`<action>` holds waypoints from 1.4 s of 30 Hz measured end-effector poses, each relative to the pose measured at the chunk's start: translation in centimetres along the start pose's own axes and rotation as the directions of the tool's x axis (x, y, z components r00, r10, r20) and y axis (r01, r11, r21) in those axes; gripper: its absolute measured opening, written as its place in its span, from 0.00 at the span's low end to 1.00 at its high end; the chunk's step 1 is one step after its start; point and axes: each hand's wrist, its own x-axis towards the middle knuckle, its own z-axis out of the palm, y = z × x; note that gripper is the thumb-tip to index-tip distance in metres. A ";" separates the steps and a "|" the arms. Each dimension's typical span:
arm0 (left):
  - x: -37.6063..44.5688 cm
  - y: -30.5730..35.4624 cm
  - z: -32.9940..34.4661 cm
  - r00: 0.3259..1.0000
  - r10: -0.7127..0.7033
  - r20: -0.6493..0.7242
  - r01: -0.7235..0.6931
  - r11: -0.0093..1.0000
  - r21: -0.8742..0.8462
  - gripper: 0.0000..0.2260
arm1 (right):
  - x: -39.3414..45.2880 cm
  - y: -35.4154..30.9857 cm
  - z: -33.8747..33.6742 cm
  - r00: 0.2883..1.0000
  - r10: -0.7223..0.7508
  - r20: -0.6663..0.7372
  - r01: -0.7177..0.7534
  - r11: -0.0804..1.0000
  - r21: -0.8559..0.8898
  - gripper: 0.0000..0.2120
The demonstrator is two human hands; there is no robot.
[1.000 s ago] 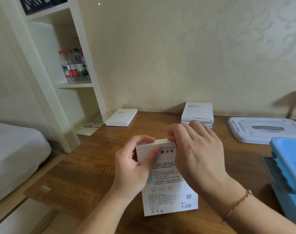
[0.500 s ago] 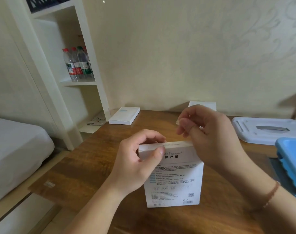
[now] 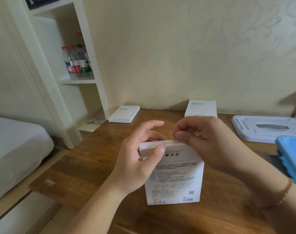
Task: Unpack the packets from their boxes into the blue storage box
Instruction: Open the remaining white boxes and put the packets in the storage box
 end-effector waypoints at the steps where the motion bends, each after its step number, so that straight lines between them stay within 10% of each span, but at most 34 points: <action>1: 0.0 0.0 0.0 1.000 0.011 0.003 -0.011 1.000 0.012 0.19 | 0.0 0.0 -0.1 1.000 0.000 0.015 0.001 1.000 -0.007 0.08; 12: 0.3 -0.2 -0.3 0.993 0.083 0.084 -0.099 0.973 0.207 0.13 | -0.1 -0.1 -1.0 0.991 -0.012 0.136 0.022 0.997 -0.073 0.08; 25: 0.5 0.1 -1.2 0.976 0.137 0.168 -0.196 0.890 0.411 0.14 | -2.7 0.5 -2.4 0.989 -0.086 -0.121 0.075 0.993 -0.091 0.08; 32: -1.1 0.1 0.8 0.989 0.007 -0.150 0.028 0.972 0.234 0.23 | -0.6 -3.0 -3.9 0.949 -0.146 0.280 0.298 0.713 -0.635 0.08; 42: -2.3 -1.1 3.3 0.947 -0.091 -0.308 0.079 0.996 -0.050 0.25 | 1.4 -3.7 -5.3 0.820 -0.181 0.543 0.546 0.530 -0.648 0.09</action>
